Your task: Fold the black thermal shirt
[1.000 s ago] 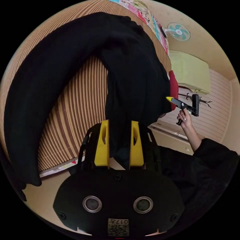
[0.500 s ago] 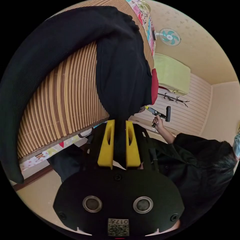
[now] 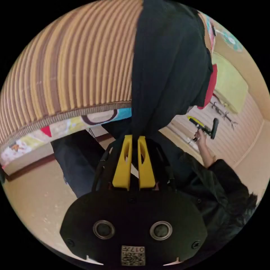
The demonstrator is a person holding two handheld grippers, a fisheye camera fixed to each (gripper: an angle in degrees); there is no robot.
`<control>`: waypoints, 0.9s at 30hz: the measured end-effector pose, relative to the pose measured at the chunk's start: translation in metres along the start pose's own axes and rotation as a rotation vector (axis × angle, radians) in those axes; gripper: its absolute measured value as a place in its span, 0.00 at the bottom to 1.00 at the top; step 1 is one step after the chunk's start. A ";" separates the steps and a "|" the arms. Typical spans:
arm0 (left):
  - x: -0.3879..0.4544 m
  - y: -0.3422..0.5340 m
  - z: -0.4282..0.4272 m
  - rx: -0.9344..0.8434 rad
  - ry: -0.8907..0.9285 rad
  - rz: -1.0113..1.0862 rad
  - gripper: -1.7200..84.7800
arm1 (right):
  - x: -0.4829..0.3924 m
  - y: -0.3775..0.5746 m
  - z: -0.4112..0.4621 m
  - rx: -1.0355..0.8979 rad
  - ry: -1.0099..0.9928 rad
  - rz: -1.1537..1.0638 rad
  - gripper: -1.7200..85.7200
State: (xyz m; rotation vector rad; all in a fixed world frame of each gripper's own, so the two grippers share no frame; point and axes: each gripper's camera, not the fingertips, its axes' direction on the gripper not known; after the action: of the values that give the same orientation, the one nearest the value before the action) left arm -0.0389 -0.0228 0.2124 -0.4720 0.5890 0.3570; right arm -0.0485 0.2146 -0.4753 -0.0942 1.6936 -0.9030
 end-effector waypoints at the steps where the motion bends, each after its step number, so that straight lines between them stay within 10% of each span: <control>1: -0.022 0.013 -0.020 0.157 0.166 -0.081 0.12 | 0.010 0.007 0.005 -0.002 -0.077 0.027 0.03; 7: -0.142 0.118 -0.070 1.086 0.840 -0.520 0.19 | 0.042 0.029 -0.025 0.132 -0.467 0.111 0.02; 12: -0.189 0.130 -0.030 1.268 1.157 -0.709 0.15 | 0.055 0.027 -0.042 0.127 -0.570 0.074 0.03; 27: -0.163 0.203 -0.062 1.521 0.711 -0.442 0.06 | 0.080 0.002 -0.088 0.140 -0.671 -0.127 0.02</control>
State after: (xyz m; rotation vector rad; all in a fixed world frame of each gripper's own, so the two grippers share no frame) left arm -0.2842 0.0847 0.2003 0.7898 1.2127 -0.7351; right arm -0.1508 0.2209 -0.5364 -0.3706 1.0071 -0.9465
